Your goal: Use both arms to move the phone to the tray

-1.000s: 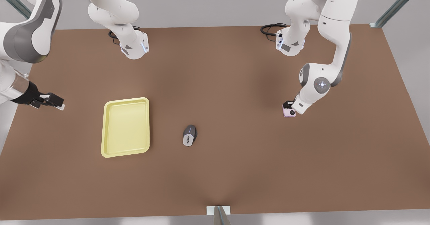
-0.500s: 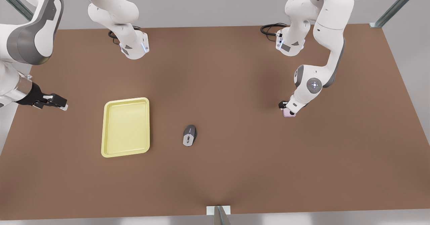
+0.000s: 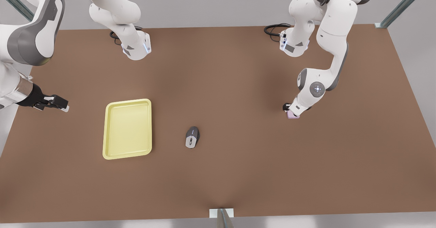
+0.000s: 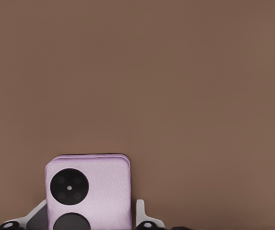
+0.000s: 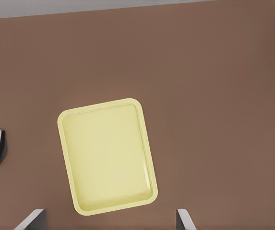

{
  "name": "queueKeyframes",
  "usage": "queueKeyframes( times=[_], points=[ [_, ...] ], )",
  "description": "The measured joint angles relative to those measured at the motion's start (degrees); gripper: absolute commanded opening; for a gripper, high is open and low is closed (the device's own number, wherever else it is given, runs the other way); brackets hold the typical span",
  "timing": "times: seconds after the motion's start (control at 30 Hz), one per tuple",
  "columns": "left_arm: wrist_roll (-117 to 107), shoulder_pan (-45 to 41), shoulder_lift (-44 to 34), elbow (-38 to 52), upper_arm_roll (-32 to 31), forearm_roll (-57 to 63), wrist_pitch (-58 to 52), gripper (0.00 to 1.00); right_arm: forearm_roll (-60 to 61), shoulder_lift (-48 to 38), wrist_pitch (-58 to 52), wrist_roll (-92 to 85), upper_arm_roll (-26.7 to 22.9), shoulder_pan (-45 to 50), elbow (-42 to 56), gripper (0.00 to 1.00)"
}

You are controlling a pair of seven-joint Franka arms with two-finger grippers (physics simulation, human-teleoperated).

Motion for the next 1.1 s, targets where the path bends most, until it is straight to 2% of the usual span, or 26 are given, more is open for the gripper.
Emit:
queueKeyframes(
  times=[0.23, 0.43, 0.6, 0.77, 0.9, 1.1],
  points=[
    [0.74, -0.01, 0.54, 0.00, 0.01, 0.03, 0.69, 0.79, 0.03, 0.09, 0.00, 0.01, 0.00, 0.02, 0.00, 1.00],
    [1.09, 0.00, -0.75, 1.39, 0.23, 0.14, -0.12, 0.79, 0.03, 0.09, 0.00, 0.01, 0.00, 0.01, 0.00, 1.00],
    [0.95, -1.30, -2.28, 7.79, -0.32, 0.15, -5.51, 0.79, 0.03, 0.09, 0.00, 0.01, 0.00, 0.01, 0.00, 1.00],
    [-3.50, -15.43, 1.25, 24.36, -0.61, -0.09, -16.16, 0.79, 0.03, 0.09, 0.04, 0.02, 0.00, 0.01, 0.00, 1.00],
    [-9.55, -26.03, 14.72, 46.02, -0.71, -0.44, -23.88, 0.79, 0.02, 0.09, 0.05, 0.02, 0.00, 0.01, 0.00, 1.00],
    [-17.60, -30.21, 36.13, 77.85, -1.15, -0.33, -33.82, 0.79, 0.02, 0.09, 0.12, 0.02, 0.00, 0.07, 0.00, 1.00]
  ],
)
